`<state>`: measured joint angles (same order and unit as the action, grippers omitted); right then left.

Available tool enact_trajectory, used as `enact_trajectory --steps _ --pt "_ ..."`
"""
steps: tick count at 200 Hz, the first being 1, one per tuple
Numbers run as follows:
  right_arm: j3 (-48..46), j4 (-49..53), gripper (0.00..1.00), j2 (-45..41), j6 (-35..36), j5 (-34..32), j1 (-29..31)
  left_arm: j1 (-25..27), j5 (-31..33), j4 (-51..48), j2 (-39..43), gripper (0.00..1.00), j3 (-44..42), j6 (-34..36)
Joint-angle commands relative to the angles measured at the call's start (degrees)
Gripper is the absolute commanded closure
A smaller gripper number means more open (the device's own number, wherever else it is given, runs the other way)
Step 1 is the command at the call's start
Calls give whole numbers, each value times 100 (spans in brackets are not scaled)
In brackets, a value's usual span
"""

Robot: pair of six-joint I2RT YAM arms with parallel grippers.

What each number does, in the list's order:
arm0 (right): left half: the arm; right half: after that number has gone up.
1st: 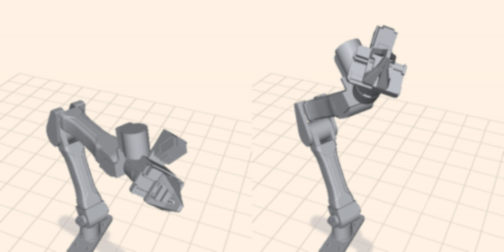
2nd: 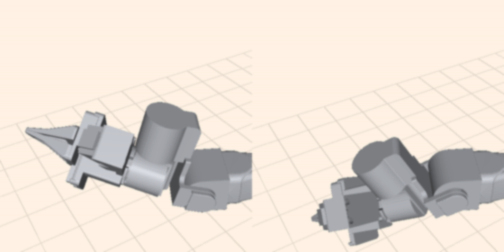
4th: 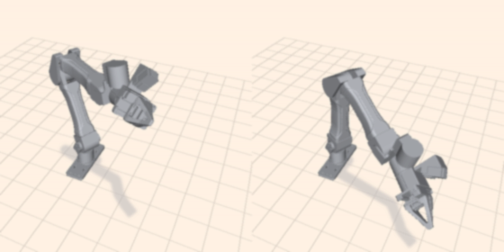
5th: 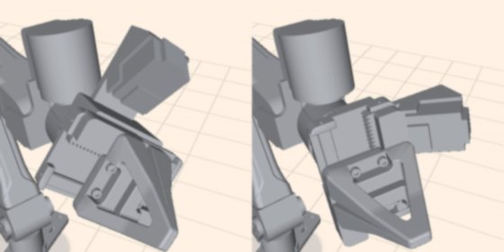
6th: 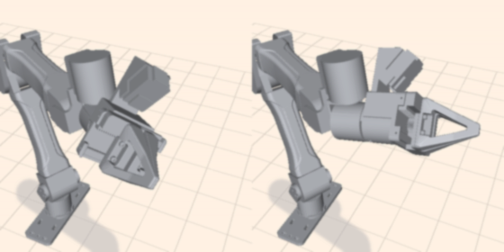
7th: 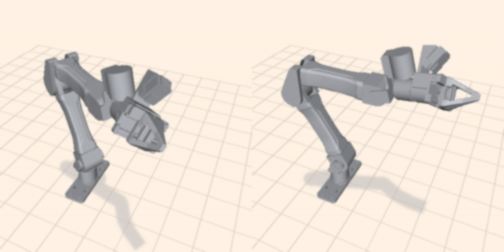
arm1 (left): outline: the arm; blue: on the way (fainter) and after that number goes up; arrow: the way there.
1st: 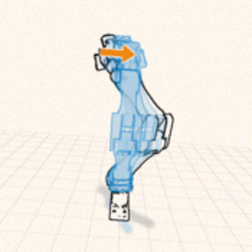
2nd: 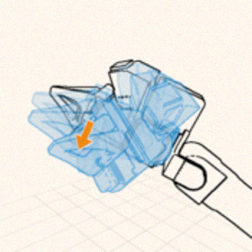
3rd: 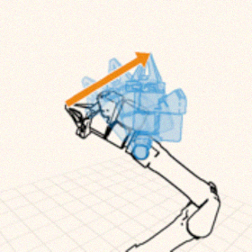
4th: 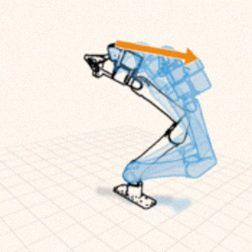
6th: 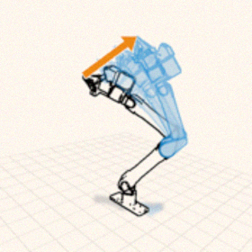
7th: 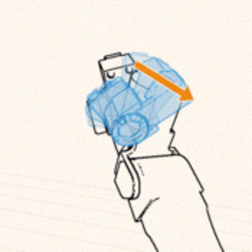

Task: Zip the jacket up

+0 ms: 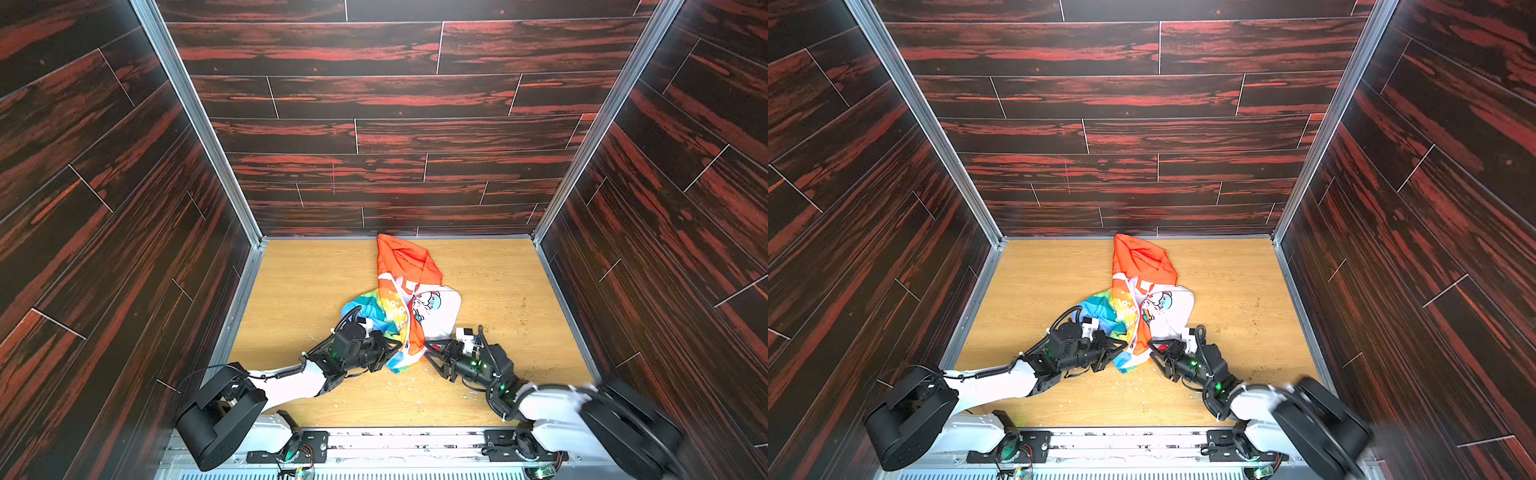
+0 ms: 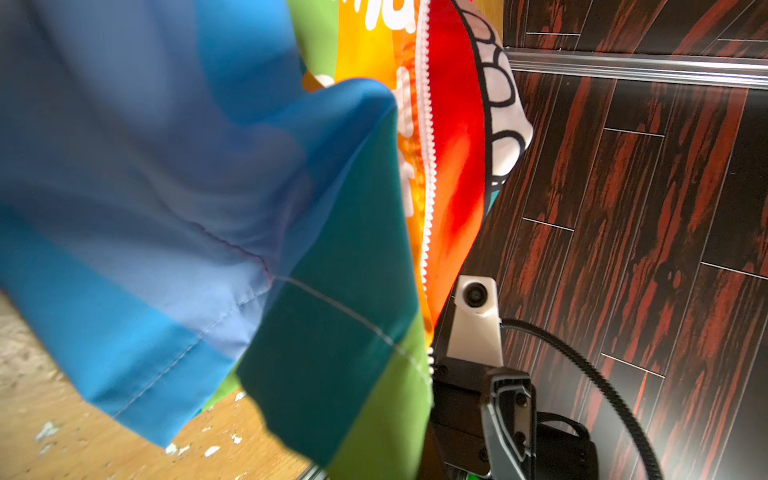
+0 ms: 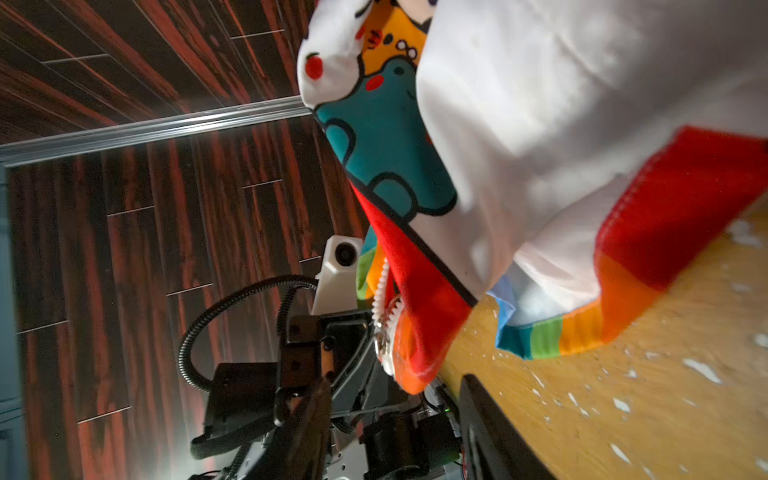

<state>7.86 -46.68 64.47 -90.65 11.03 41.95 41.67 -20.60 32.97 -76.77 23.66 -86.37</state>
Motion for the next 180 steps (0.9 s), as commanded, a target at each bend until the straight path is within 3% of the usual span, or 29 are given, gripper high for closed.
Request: enact_trajectory --steps 1,14,28,78,131,180 --pt "985 3836 46 -1032 1625 -31 -36 -27 -102 52 70 100 -28 109" --pt "1467 4785 43 -1353 2243 -224 -51 -37 -178 60 75 100 -11 136" --pt "1799 4940 40 -1307 2692 10 -161 -44 -282 60 57 100 22 180" --pt "3316 5079 40 461 3579 1191 -276 -131 -700 435 -21 100 136 156" --pt "3813 4665 37 1319 3608 1604 -468 -256 -870 826 -17 100 183 -12" --pt "4022 4610 44 1832 3346 1631 -648 -265 -825 809 -20 100 245 9"
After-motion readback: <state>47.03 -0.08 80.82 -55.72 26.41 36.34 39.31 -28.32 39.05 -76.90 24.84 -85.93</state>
